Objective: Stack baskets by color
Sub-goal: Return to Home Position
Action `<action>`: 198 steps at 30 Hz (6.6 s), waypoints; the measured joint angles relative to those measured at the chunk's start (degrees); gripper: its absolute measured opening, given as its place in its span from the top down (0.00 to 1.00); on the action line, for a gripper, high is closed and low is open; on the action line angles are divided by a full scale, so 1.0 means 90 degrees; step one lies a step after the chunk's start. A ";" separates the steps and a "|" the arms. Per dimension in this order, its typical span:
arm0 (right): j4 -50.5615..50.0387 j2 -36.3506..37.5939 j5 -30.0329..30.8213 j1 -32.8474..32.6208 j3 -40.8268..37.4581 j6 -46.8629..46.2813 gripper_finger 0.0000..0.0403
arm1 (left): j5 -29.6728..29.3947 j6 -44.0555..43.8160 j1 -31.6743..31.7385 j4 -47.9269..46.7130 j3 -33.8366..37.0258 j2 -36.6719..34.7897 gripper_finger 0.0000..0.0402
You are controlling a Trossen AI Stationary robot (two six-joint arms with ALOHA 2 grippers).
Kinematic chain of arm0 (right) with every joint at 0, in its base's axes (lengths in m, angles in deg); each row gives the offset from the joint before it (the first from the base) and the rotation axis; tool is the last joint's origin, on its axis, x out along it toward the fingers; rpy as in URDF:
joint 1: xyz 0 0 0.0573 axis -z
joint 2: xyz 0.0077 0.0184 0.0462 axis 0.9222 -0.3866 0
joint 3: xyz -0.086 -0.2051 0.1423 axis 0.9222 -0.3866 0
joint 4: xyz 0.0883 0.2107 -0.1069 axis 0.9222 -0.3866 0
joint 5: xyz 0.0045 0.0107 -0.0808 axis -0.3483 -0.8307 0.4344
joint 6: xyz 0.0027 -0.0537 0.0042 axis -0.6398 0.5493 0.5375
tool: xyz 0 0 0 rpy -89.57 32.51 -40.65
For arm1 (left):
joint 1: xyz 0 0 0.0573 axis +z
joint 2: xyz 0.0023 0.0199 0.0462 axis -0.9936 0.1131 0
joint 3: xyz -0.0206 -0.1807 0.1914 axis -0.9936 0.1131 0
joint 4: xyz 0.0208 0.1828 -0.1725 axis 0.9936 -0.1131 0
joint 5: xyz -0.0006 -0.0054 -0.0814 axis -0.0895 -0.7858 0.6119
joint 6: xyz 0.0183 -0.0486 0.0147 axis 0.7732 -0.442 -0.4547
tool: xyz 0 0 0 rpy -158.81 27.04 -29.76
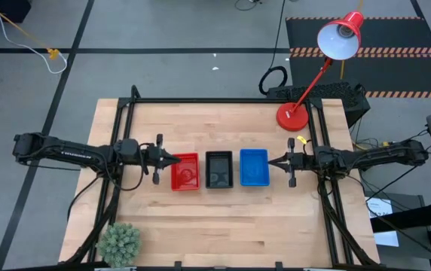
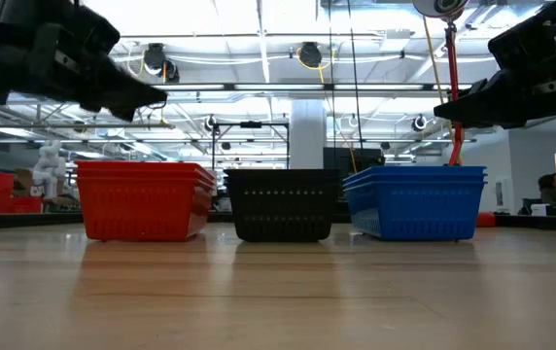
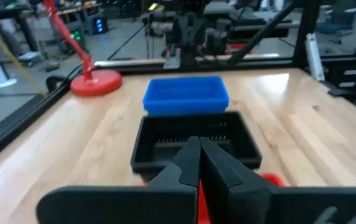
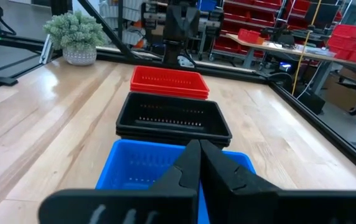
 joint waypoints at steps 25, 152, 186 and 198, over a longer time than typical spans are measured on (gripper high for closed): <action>-0.1261 0.1427 0.0007 0.0000 -0.0009 0.0124 1.00 | -0.0982 -0.0138 -0.0772 0.0746 0.0876 -0.0029 1.00; -0.1848 0.2735 -0.0021 -0.0002 -0.0011 -0.0107 1.00 | -0.0296 0.0534 -0.0184 -0.3173 0.0957 -0.5156 0.92; -0.1435 0.2734 0.0010 -0.0002 -0.0012 -0.0146 1.00 | -0.0296 0.0537 -0.0184 -0.3173 0.0957 -0.5156 0.92; -0.1429 0.2734 0.0010 -0.0002 -0.0012 -0.0146 1.00 | -0.0296 0.0537 -0.0184 -0.3173 0.0957 -0.5156 0.92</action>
